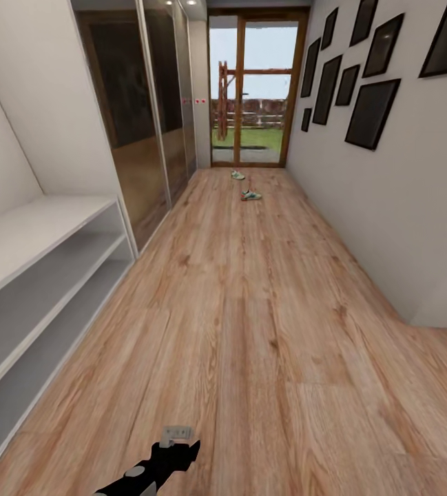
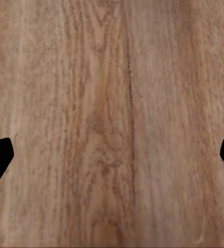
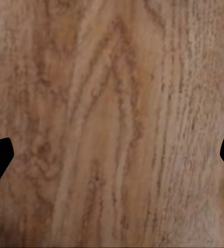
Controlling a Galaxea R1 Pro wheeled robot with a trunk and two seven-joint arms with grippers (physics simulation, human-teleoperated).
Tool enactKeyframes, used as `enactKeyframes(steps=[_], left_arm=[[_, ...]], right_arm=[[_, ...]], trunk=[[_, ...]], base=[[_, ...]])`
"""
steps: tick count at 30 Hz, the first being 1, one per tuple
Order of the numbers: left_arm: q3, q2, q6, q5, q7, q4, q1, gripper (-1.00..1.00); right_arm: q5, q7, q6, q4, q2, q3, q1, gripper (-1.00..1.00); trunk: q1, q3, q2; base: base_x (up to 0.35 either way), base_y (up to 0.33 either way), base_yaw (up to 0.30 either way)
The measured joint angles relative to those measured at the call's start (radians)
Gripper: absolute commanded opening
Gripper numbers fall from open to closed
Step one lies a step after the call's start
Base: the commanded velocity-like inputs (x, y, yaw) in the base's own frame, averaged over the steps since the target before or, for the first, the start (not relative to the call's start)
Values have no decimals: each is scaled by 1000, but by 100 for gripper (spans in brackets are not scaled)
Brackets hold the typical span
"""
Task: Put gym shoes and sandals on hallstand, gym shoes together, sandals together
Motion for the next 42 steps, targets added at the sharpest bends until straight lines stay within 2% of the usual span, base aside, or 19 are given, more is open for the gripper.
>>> enactKeyframes(steps=[42], left_arm=[[-1,0,2,0,-1,0,0,100]], right_arm=[[1,0,0,0,0,0,0,100]], trunk=[[0,0,0]], base=[[346,0,0]])
